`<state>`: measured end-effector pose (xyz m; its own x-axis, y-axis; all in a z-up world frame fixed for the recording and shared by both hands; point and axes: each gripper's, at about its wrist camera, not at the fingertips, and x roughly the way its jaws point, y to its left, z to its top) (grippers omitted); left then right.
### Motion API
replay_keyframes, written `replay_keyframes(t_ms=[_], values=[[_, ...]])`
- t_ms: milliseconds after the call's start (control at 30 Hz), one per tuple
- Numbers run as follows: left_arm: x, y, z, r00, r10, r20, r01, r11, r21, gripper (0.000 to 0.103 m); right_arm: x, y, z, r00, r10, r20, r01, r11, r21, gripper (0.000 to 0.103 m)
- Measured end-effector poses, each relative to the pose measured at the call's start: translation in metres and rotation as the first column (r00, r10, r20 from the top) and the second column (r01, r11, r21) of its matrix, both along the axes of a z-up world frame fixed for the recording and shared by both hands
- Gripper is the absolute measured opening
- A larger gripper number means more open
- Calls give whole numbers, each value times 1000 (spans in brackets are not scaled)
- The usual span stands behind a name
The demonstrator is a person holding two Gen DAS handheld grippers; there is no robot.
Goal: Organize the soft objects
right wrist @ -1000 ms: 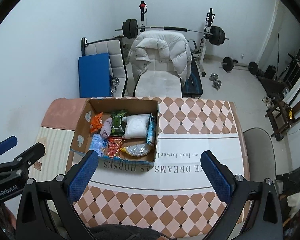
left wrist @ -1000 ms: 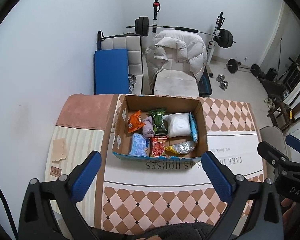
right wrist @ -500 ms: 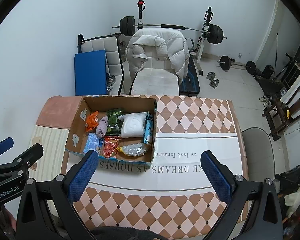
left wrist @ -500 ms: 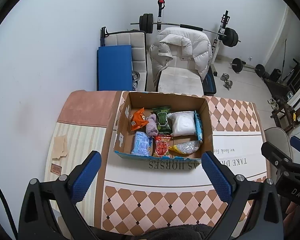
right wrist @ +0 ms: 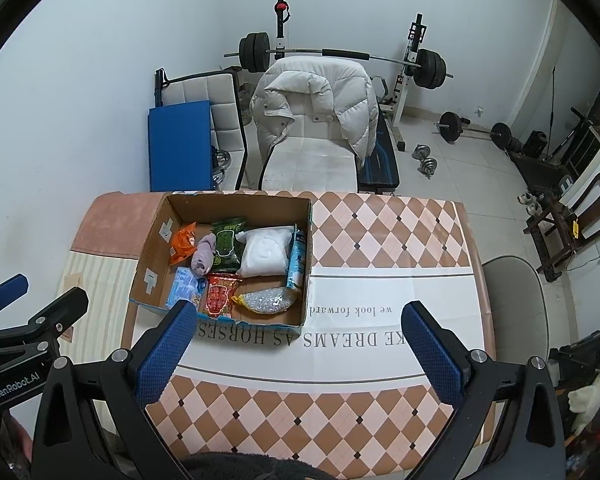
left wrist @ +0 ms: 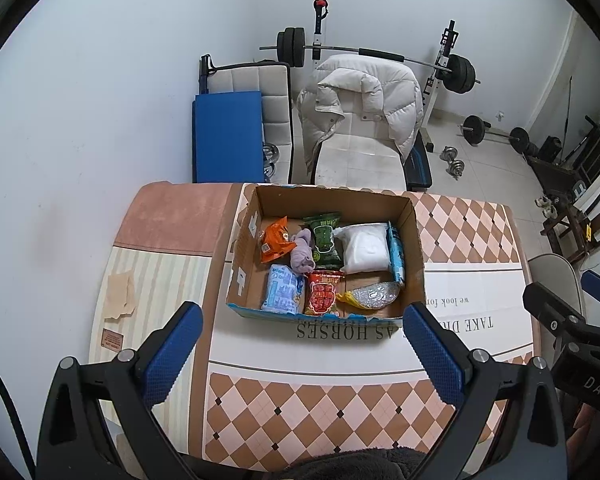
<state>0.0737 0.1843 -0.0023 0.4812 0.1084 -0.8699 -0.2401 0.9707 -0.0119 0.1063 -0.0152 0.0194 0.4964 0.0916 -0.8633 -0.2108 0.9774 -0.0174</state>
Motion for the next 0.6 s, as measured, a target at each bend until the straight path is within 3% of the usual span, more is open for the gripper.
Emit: replay_keyframes(t_ms=[600], values=[[5, 1, 2, 1000, -14, 0, 14, 1000, 4, 103, 3, -7, 0, 1000, -3, -3, 3, 1000, 0, 103]])
